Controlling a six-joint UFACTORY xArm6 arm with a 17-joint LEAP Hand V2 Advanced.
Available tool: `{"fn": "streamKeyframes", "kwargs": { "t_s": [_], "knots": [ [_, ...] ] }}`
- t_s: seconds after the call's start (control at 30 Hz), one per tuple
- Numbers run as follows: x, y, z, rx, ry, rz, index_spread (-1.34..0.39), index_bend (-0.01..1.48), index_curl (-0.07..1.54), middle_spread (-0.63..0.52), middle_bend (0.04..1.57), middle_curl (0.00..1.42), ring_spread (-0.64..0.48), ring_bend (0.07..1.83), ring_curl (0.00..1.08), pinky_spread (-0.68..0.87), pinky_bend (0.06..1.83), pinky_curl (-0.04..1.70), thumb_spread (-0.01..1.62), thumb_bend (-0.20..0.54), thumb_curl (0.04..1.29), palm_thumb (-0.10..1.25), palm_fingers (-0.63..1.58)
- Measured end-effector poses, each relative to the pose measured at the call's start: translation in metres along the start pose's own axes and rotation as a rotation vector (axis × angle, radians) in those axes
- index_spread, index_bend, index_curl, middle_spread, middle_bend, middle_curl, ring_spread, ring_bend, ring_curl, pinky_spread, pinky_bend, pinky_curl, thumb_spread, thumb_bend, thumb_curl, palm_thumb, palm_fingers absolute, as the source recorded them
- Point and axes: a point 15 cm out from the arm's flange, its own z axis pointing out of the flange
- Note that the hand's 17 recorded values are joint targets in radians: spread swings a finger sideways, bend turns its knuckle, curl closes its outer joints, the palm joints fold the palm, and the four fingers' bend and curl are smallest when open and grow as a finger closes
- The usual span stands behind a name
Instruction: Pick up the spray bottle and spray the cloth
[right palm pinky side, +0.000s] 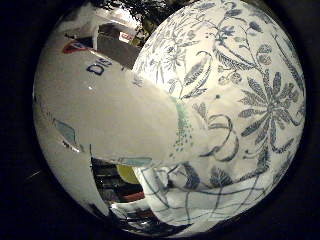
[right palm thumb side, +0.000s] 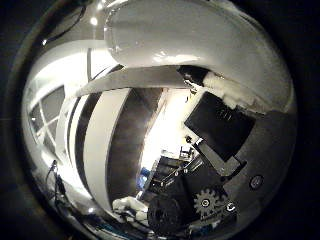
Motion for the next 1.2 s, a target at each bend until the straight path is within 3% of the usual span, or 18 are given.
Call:
{"fn": "streamKeyframes", "kwargs": {
  "t_s": [0.23,0.4,0.67,1.2],
  "knots": [
    [-0.060,-0.001,-0.039,-0.325,0.263,-0.123,-0.19,1.17,0.74,-0.07,1.36,0.65,-0.16,1.46,0.62,-0.17,1.19,1.00,0.85,-0.016,0.72,1.06,1.17],
    [-0.108,0.026,-0.039,-0.590,0.409,-0.162,-0.19,1.18,0.73,-0.07,1.37,0.63,-0.16,1.46,0.62,-0.17,1.15,1.08,0.86,-0.016,0.73,1.04,1.17],
    [-0.137,0.064,-0.028,-0.845,0.654,-0.242,-0.19,1.19,0.72,-0.09,1.38,0.62,-0.16,1.47,0.62,-0.19,1.09,1.19,0.90,-0.017,0.75,1.03,1.17],
    [-0.143,0.104,0.008,-1.119,1.200,-0.339,-0.20,1.16,0.72,-0.09,1.39,0.61,-0.17,1.47,0.62,-0.21,1.04,1.27,0.95,-0.017,0.74,1.02,1.17]
  ]
}}
